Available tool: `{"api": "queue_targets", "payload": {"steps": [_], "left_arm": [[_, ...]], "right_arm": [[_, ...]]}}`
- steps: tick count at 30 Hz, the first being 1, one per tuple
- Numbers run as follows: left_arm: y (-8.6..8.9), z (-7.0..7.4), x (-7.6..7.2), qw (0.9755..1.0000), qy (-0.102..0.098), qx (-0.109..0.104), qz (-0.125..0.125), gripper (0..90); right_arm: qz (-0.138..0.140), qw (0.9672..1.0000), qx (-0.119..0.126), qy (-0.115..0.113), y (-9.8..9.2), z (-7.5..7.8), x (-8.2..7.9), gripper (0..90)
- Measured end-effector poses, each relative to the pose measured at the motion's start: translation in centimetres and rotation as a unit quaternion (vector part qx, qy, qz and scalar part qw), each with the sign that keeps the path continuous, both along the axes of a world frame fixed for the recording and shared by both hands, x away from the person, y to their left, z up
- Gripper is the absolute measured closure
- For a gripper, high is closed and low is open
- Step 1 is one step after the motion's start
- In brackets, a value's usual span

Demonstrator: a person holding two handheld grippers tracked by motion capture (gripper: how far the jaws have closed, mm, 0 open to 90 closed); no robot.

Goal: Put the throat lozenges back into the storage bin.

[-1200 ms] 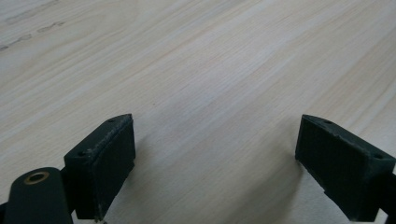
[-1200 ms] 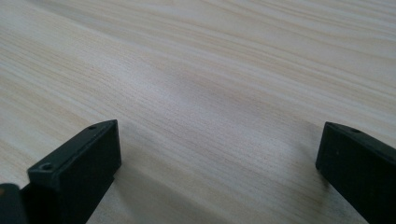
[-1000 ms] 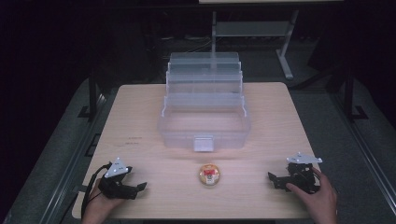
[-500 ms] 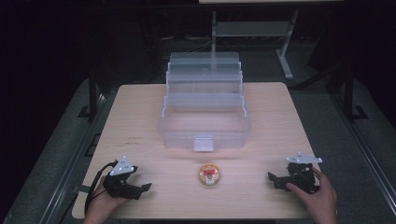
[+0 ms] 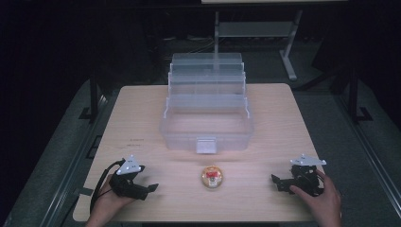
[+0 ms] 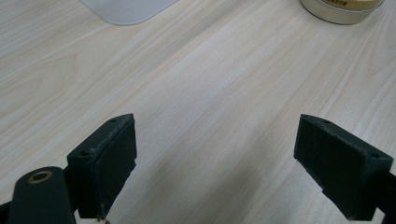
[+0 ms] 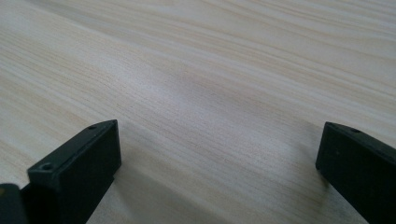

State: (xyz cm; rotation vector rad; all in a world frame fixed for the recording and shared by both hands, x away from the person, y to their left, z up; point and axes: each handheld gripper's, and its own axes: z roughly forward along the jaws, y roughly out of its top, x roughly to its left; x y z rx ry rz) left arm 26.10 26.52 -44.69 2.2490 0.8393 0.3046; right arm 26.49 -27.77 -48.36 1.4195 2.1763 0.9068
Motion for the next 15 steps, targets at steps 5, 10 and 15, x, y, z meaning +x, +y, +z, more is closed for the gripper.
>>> {"api": "queue_targets", "payload": {"steps": [5,10,15], "left_arm": [[-0.7,0.2,0.3,1.0,-0.002,0.001,-0.009,12.4],[-1.5,0.4,0.5,0.9998,-0.003,0.004,-0.019,12.4],[-2.1,0.6,0.8,0.9997,-0.004,0.004,-0.025,12.4]], "right_arm": [[0.0,1.0,0.0,0.0,0.0,0.0,0.0,0.0],[0.0,1.0,0.0,0.0,0.0,0.0,0.0,0.0],[0.0,1.0,0.0,0.0,0.0,0.0,0.0,0.0]]}}
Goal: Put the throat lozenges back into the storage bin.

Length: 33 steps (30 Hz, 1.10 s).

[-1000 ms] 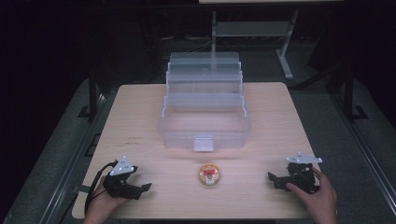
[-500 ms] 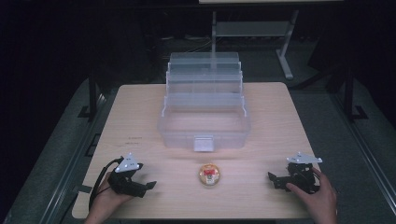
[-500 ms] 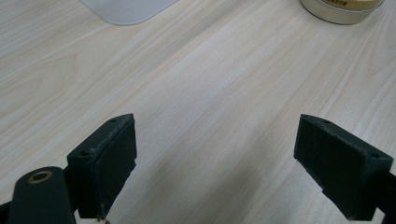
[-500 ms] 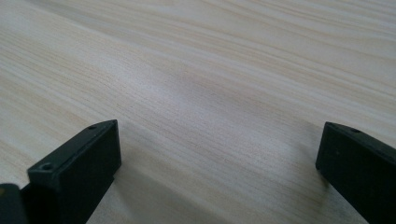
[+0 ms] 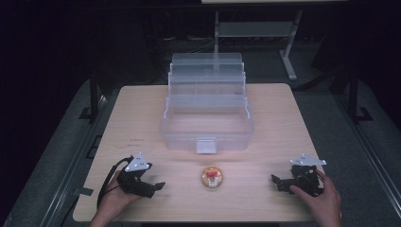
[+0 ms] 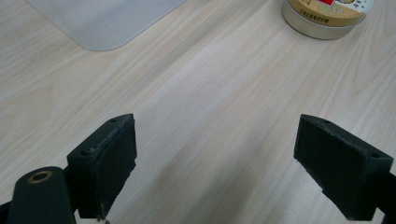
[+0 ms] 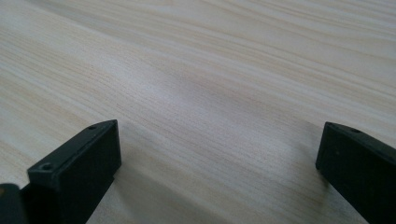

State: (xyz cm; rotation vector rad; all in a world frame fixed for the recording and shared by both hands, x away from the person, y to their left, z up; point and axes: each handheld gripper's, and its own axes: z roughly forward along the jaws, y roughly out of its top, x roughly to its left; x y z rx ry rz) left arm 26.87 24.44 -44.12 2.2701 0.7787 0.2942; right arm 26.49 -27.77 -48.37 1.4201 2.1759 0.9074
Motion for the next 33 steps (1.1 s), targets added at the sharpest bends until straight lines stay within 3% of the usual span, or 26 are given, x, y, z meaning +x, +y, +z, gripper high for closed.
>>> {"api": "queue_targets", "payload": {"steps": [33], "left_arm": [[-3.7,1.0,1.1,0.9992,-0.004,-0.003,-0.041,12.4]], "right_arm": [[0.0,1.0,0.0,0.0,0.0,0.0,0.0,0.0]]}}
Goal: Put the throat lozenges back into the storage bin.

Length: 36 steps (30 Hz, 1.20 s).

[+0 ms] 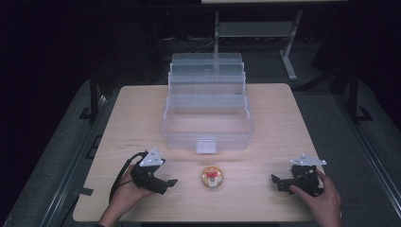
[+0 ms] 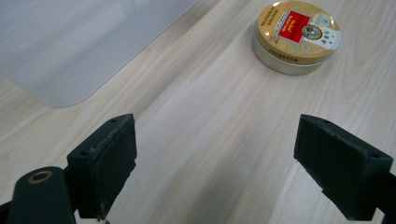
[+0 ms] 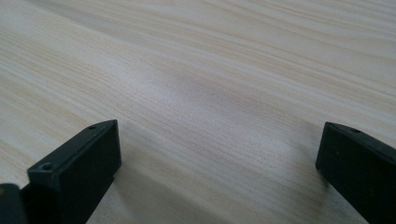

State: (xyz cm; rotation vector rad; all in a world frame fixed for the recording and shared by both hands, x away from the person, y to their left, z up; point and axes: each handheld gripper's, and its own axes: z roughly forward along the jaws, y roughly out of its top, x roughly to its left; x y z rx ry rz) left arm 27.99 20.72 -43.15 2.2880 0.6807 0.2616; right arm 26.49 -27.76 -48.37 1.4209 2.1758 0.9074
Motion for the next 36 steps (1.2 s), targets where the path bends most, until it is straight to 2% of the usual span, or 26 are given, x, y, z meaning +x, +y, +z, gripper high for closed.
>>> {"api": "queue_targets", "payload": {"steps": [36], "left_arm": [[-5.5,0.6,1.4,0.9983,0.009,0.001,-0.058,12.4]], "right_arm": [[0.0,1.0,0.0,0.0,0.0,0.0,0.0,0.0]]}}
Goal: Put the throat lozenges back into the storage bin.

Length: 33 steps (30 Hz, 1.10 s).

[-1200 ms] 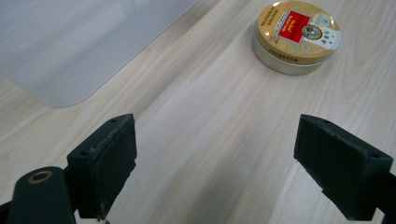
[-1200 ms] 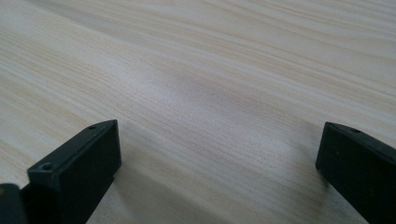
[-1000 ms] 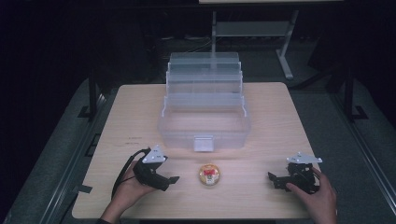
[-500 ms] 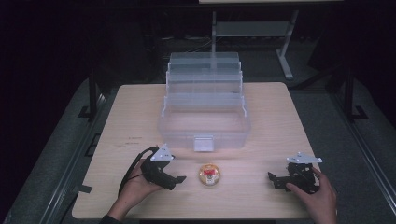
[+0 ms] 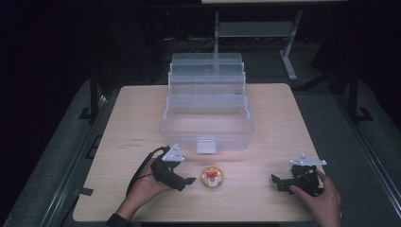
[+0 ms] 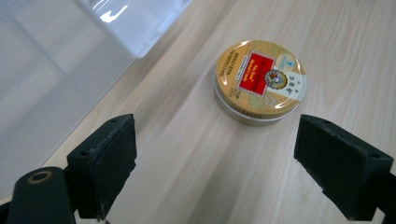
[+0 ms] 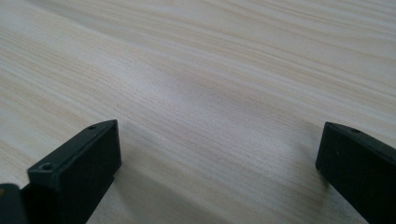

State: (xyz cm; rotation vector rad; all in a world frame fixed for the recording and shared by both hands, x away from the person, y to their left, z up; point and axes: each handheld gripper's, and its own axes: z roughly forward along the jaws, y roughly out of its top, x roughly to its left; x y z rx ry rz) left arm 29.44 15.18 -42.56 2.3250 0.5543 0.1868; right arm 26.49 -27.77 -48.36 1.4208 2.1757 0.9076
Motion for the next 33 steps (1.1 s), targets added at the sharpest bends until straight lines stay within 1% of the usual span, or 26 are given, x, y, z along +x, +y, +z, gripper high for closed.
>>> {"api": "queue_targets", "payload": {"steps": [7,11,12,13,16,18,19,21,22,24,27,29,30,31,33], "left_arm": [[-1.2,-0.3,0.2,0.9998,0.006,0.008,-0.016,12.4],[-2.0,-0.2,0.4,0.9997,0.004,0.008,-0.021,12.3],[-2.1,-0.2,0.5,0.9996,0.004,0.013,-0.026,12.3],[-2.3,-0.2,0.5,0.9996,0.004,0.01,-0.025,12.3],[-2.9,-0.2,0.7,0.9993,0.004,0.016,-0.033,12.2],[-3.3,-0.2,0.8,0.9992,0.004,0.017,-0.037,12.1],[-3.5,-0.3,0.8,0.9992,0.007,0.014,-0.037,12.1],[-3.9,-0.4,0.8,0.9989,0.007,0.017,-0.043,12.0],[-4.0,-0.5,0.8,0.999,0.009,0.014,-0.042,12.0],[-4.3,-0.6,0.9,0.9986,0.012,0.018,-0.047,11.9],[-4.8,-0.6,1.0,0.9982,0.011,0.026,-0.054,11.7],[-5.1,-0.5,1.1,0.9978,0.011,0.028,-0.06,11.6],[-5.3,-0.5,1.1,0.9979,0.012,0.026,-0.059,11.5],[-5.4,-0.5,1.2,0.9973,0.011,0.033,-0.065,11.4],[-5.8,-0.5,1.3,0.9968,0.01,0.038,-0.069,11.4]], "right_arm": [[0.0,1.0,0.0,0.0,0.0,0.0,0.0,0.0],[0.0,1.0,0.0,0.0,0.0,0.0,0.0,0.0],[0.0,1.0,0.0,0.0,0.0,0.0,0.0,0.0],[0.0,1.0,0.0,0.0,0.0,0.0,0.0,0.0],[0.0,1.0,0.0,0.0,0.0,0.0,0.0,0.0],[0.0,1.0,0.0,0.0,0.0,0.0,0.0,0.0],[0.0,1.0,0.0,0.0,0.0,0.0,0.0,0.0],[0.0,1.0,0.0,0.0,0.0,0.0,0.0,0.0],[0.0,1.0,0.0,0.0,0.0,0.0,0.0,0.0],[0.0,1.0,0.0,0.0,0.0,0.0,0.0,0.0],[0.0,1.0,0.0,0.0,0.0,0.0,0.0,0.0],[0.0,1.0,0.0,0.0,0.0,0.0,0.0,0.0],[0.0,1.0,0.0,0.0,0.0,0.0,0.0,0.0],[0.0,1.0,0.0,0.0,0.0,0.0,0.0,0.0],[0.0,1.0,0.0,0.0,0.0,0.0,0.0,0.0]]}}
